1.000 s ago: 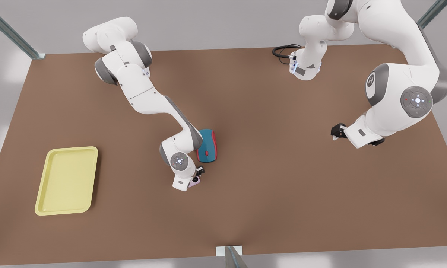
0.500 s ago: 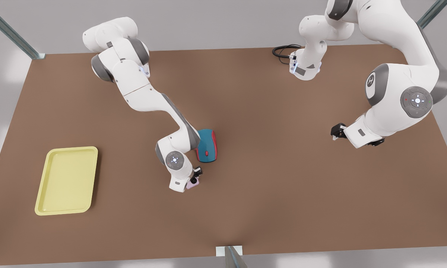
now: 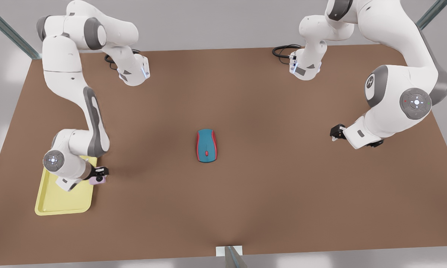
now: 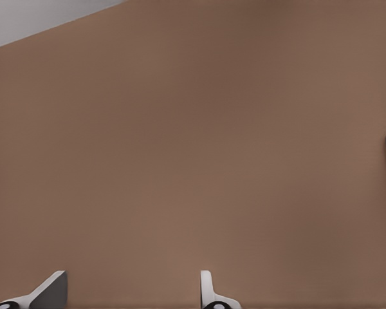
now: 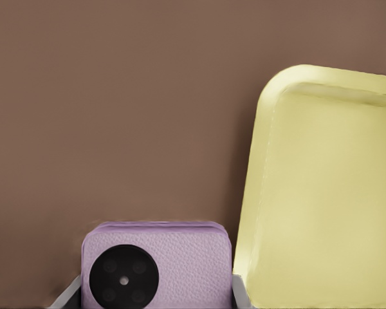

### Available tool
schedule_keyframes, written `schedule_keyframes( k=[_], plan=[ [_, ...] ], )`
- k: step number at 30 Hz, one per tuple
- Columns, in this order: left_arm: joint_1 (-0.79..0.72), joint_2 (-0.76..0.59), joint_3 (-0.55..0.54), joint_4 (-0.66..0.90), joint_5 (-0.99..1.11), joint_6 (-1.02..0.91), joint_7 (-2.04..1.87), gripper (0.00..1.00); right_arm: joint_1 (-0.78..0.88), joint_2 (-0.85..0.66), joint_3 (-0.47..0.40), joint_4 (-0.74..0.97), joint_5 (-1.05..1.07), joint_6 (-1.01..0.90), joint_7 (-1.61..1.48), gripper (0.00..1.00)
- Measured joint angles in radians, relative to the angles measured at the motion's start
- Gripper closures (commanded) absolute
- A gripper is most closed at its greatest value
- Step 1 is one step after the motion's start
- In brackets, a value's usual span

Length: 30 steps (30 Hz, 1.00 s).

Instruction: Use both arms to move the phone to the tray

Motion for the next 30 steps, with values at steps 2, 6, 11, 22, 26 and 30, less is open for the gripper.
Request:
schedule_keyframes(
  k=[2,6,11,22,26,30],
  plan=[
    [0.0,0.0,0.0,0.0,0.0,0.001,0.001,0.0,-0.077,-0.003,-0.004,-0.012,0.004,0.0,-0.085,0.24],
    [0.0,0.001,-0.001,0.0,-0.002,0.002,0.002,0.0,-0.183,0.026,-0.005,-0.019,0.009,0.011,-0.25,0.22],
    [-0.001,-0.004,-0.001,0.018,-0.006,0.008,0.004,0.0,-0.208,0.047,-0.004,-0.014,0.013,0.035,-0.419,0.0],
    [0.001,-0.007,0.031,0.025,0.005,0.015,-0.032,0.0,0.078,-0.352,0.101,0.136,-0.019,-0.31,-0.381,0.0],
    [0.001,-0.008,0.031,0.025,0.006,0.016,-0.06,0.0,0.008,-0.349,0.134,0.225,-0.036,-0.443,-0.269,0.0],
    [0.001,-0.009,0.031,0.025,0.007,0.017,-0.083,0.0,-0.002,-0.318,0.133,0.307,-0.046,-0.542,-0.179,0.0]
  ],
)
